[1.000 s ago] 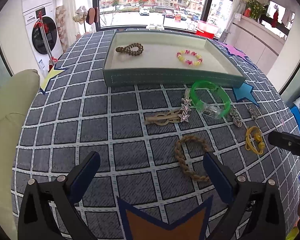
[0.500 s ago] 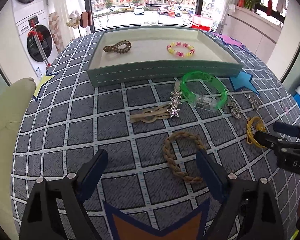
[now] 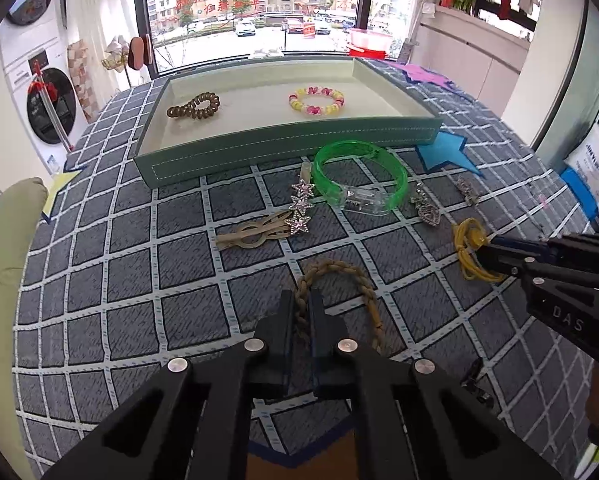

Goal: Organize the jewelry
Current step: 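Carry the yellow hair tie with the right gripper while the left carries the rope bracelet into the tray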

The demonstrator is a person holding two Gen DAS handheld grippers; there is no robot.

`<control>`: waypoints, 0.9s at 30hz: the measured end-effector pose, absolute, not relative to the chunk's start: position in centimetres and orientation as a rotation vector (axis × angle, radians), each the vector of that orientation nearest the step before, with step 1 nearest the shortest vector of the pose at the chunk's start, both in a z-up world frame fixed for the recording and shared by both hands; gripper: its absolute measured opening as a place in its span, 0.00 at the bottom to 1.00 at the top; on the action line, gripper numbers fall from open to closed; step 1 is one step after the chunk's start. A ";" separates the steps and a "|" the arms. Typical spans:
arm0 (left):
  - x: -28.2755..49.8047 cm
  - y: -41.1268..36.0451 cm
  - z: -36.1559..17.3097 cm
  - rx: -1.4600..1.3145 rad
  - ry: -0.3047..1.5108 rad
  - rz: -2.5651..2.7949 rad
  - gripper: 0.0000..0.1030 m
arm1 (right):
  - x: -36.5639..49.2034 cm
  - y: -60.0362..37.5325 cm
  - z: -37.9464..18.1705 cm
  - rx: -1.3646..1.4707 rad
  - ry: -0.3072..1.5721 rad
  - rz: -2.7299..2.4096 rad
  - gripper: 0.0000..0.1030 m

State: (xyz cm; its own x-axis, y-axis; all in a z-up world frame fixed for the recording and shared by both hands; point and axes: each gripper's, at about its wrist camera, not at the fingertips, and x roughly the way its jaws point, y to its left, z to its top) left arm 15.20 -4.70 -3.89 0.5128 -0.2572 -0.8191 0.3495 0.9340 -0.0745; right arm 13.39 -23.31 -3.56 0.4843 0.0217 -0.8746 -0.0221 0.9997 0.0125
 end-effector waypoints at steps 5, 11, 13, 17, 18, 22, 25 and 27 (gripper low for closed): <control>14.9 -3.7 -3.2 0.039 0.957 -0.389 0.20 | 13.0 -24.3 -2.7 0.061 1.048 0.043 0.14; 14.6 -3.0 -2.3 0.000 0.947 -0.409 0.20 | 12.5 -25.2 -1.4 0.096 1.024 0.049 0.14; 14.4 -2.9 -1.8 0.000 0.937 -0.411 0.20 | 12.5 -25.4 -1.1 0.111 1.019 0.054 0.14; 14.3 -2.4 -0.8 -0.017 0.913 -0.415 0.20 | 12.5 -25.7 -0.3 0.140 1.006 0.068 0.14; 14.3 -2.4 -0.6 -0.021 0.910 -0.417 0.20 | 12.5 -25.8 -0.1 0.148 1.003 0.072 0.14; 14.5 -2.1 0.7 -0.034 0.890 -0.422 0.20 | 12.7 -25.9 0.7 0.167 0.991 0.089 0.14; 14.9 -1.6 2.0 -0.066 0.872 -0.427 0.20 | 13.1 -25.9 1.6 0.173 0.975 0.100 0.14; 15.4 -1.3 2.8 -0.090 0.863 -0.428 0.20 | 13.5 -25.9 2.2 0.177 0.964 0.108 0.14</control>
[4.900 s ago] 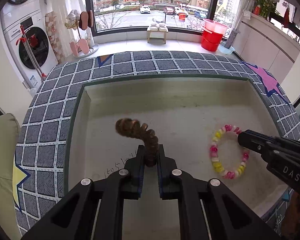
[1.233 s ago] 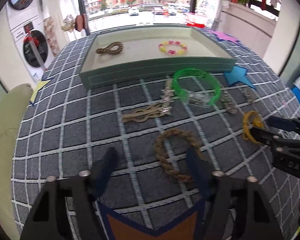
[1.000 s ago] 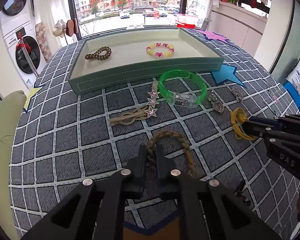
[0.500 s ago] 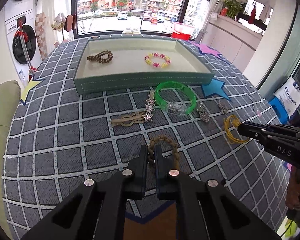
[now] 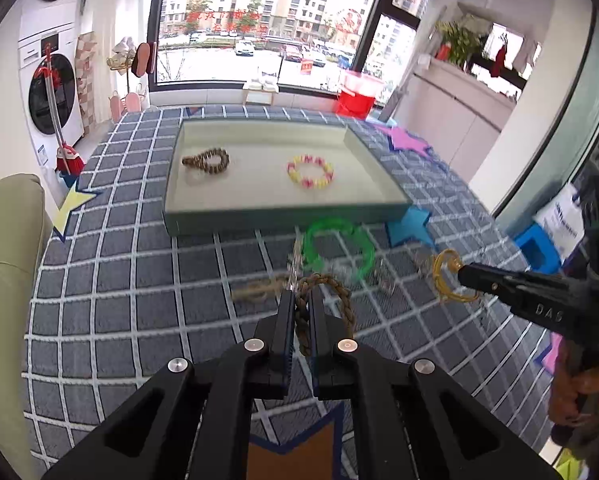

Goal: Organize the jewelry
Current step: 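Carry the yellow hair tie with the right gripper while the left carries the rope bracelet into the tray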

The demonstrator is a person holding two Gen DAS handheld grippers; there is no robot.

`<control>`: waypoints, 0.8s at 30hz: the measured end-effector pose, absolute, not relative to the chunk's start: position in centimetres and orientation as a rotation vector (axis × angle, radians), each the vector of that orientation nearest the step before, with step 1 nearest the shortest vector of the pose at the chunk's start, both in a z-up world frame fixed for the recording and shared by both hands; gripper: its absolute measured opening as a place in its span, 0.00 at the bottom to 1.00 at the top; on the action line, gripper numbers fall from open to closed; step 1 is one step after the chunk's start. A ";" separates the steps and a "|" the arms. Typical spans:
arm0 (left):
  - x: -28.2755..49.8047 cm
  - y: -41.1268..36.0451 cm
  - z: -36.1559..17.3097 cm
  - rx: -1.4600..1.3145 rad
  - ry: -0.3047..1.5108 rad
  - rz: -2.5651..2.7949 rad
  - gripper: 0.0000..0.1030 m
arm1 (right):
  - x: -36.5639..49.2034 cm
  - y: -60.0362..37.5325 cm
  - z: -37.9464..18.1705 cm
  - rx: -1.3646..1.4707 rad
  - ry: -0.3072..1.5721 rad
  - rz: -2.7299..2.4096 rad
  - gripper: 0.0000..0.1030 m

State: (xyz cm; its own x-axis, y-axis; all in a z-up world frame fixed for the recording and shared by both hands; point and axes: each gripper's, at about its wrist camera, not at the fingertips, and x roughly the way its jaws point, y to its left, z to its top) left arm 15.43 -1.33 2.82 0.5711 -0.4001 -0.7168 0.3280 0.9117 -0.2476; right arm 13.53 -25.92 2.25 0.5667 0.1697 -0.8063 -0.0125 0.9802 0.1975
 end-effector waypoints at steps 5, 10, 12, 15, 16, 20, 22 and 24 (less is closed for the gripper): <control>17.4 -1.0 4.9 -0.107 0.826 -0.408 0.20 | 15.7 -26.1 4.1 0.190 0.940 0.130 0.14; 19.7 -1.2 6.9 -0.093 0.788 -0.384 0.20 | 18.3 -26.1 6.0 0.192 0.914 0.145 0.14; 20.9 -1.3 7.5 -0.091 0.779 -0.378 0.20 | 20.0 -26.3 6.8 0.192 0.908 0.152 0.14; 22.9 -1.3 8.5 -0.099 0.764 -0.370 0.20 | 22.1 -26.3 7.7 0.191 0.901 0.159 0.14; 23.7 -1.4 8.8 -0.106 0.761 -0.368 0.20 | 23.1 -26.4 8.1 0.193 0.898 0.163 0.14; 27.0 -1.7 9.4 -0.112 0.751 -0.347 0.20 | 26.3 -26.8 8.7 0.230 0.901 0.182 0.14; 28.7 -2.0 9.3 -0.104 0.748 -0.332 0.20 | 27.9 -27.0 8.7 0.245 0.902 0.185 0.14; 30.6 -2.1 9.0 -0.119 0.755 -0.323 0.20 | 29.5 -27.1 8.3 0.249 0.906 0.181 0.14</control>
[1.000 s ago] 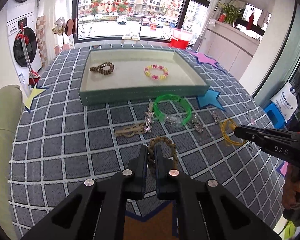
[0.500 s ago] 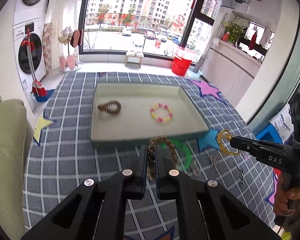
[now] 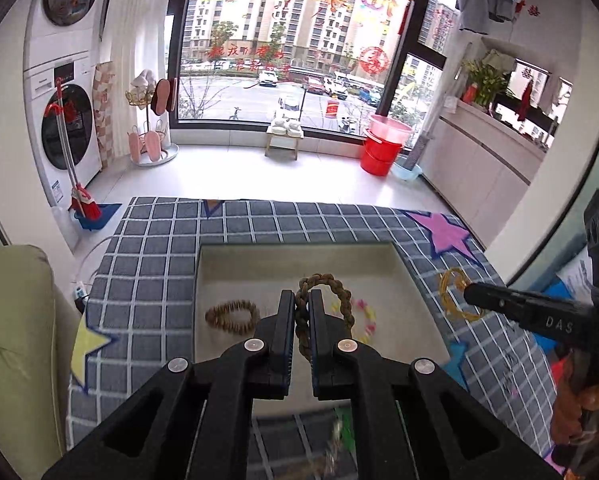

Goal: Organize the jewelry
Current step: 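Carry the yellow hair tie with the right gripper while the left carries the rope bracelet into the tray, then open the right gripper to drop the hair tie while the left releases the rope bracelet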

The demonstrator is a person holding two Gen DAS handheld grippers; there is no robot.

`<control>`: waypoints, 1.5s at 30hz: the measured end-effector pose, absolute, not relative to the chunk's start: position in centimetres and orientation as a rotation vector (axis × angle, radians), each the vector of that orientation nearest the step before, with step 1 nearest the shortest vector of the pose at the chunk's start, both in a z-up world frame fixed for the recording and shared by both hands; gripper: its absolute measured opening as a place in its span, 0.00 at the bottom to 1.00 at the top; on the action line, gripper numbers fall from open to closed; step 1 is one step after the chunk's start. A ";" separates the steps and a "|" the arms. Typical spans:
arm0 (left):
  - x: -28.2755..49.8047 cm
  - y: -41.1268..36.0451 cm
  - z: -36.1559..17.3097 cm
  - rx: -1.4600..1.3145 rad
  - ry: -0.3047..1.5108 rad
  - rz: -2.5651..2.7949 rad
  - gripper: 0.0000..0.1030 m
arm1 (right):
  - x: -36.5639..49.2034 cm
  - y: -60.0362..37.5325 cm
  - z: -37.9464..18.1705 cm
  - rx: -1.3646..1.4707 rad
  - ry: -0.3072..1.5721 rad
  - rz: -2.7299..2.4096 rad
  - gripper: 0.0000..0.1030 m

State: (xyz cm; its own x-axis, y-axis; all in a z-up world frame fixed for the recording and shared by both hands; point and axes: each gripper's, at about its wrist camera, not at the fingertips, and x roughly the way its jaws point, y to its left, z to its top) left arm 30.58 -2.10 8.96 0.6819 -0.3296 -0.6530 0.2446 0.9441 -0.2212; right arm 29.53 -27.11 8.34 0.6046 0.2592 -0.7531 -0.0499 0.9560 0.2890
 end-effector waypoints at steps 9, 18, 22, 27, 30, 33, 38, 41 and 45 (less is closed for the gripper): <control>37.5 -4.4 4.9 -0.101 0.813 -0.312 0.20 | 35.6 -27.4 4.9 0.288 0.933 0.166 0.14; 40.4 -7.5 -0.2 -0.007 0.883 -0.296 0.20 | 38.7 -26.9 0.0 0.282 0.985 0.146 0.14; 40.9 -8.3 -1.9 0.044 0.908 -0.265 0.20 | 39.4 -26.6 -1.8 0.256 1.008 0.135 0.14; 41.0 -8.7 -2.9 0.089 0.923 -0.231 0.20 | 39.8 -26.8 -3.4 0.252 1.038 0.117 0.14; 41.0 -8.9 -2.8 0.097 0.932 -0.226 0.20 | 39.5 -26.7 -3.7 0.241 1.039 0.113 0.14; 40.9 -9.2 -2.9 0.113 0.934 -0.230 0.20 | 39.4 -26.4 -3.6 0.207 1.048 0.103 0.15; 40.6 -8.9 -2.4 0.101 0.935 -0.219 0.20 | 39.2 -26.3 -3.4 0.230 1.045 0.118 0.39; 40.2 -8.9 -2.0 0.110 0.918 -0.209 0.20 | 39.0 -26.2 -2.7 0.230 1.028 0.116 0.58; 40.1 -8.9 -1.4 0.114 0.902 -0.219 0.20 | 38.1 -26.9 -0.9 0.303 0.971 0.135 0.58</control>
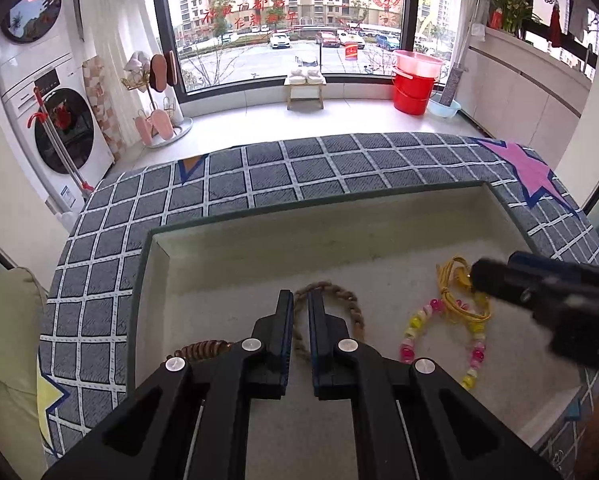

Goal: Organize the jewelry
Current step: 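Open the right gripper to drop the hair tie while the left releases the rope bracelet, then move the right gripper toward the silver heart pendant while the left approaches the star hair clip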

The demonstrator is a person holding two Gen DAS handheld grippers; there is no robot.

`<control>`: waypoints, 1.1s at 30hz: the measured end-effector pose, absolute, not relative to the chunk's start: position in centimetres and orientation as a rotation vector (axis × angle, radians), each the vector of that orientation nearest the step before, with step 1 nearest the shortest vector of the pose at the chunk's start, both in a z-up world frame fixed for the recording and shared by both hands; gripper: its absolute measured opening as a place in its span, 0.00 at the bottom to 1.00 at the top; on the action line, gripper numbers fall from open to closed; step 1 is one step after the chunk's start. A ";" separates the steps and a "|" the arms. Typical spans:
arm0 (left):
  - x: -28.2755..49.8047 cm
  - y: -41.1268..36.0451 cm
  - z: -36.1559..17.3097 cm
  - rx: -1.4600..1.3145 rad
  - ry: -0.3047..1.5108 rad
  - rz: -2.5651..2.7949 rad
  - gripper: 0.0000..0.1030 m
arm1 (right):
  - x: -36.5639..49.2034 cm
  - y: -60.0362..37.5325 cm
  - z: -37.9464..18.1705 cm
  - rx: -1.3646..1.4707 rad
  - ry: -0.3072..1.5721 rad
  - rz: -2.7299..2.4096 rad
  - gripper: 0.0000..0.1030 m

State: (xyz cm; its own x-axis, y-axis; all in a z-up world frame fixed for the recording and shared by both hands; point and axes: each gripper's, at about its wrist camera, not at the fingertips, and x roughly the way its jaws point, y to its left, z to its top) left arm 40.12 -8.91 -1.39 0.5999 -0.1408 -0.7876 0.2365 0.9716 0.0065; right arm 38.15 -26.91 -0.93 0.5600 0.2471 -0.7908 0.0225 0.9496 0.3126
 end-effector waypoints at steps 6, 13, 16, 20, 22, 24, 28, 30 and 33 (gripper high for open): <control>40.2 -8.9 -1.0 0.108 0.894 -0.202 0.21 | 37.0 -28.3 0.8 0.371 0.930 0.116 0.58; 39.5 -8.3 0.2 0.091 0.876 -0.190 0.21 | 36.1 -29.4 0.8 0.406 0.950 0.108 0.58; 38.8 -7.9 0.9 0.068 0.870 -0.206 0.21 | 35.6 -29.3 0.8 0.420 0.956 0.127 0.58; 38.1 -7.5 1.7 0.049 0.862 -0.205 0.61 | 34.9 -28.9 1.5 0.409 0.948 0.144 0.66; 37.6 -7.0 2.1 0.027 0.829 -0.170 1.00 | 34.6 -28.8 1.8 0.408 0.945 0.148 0.66; 37.3 -6.5 2.4 0.004 0.813 -0.186 1.00 | 34.3 -28.8 2.1 0.410 0.944 0.148 0.66; 36.1 -5.8 3.0 0.017 0.796 -0.174 1.00 | 33.2 -28.9 2.6 0.412 0.944 0.152 0.78; 35.2 -5.0 3.2 0.009 0.785 -0.160 1.00 | 32.5 -29.0 3.0 0.414 0.938 0.160 0.79; 33.8 -3.8 3.6 -0.006 0.789 -0.170 1.00 | 31.4 -28.8 3.4 0.397 0.934 0.167 0.98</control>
State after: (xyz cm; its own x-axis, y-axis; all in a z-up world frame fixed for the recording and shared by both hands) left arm 33.75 -3.78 3.60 0.6914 -0.1544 -0.7058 0.1497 0.9863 -0.0692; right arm 31.40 -28.84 3.38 0.5881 0.3087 -0.7476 0.0309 0.9151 0.4021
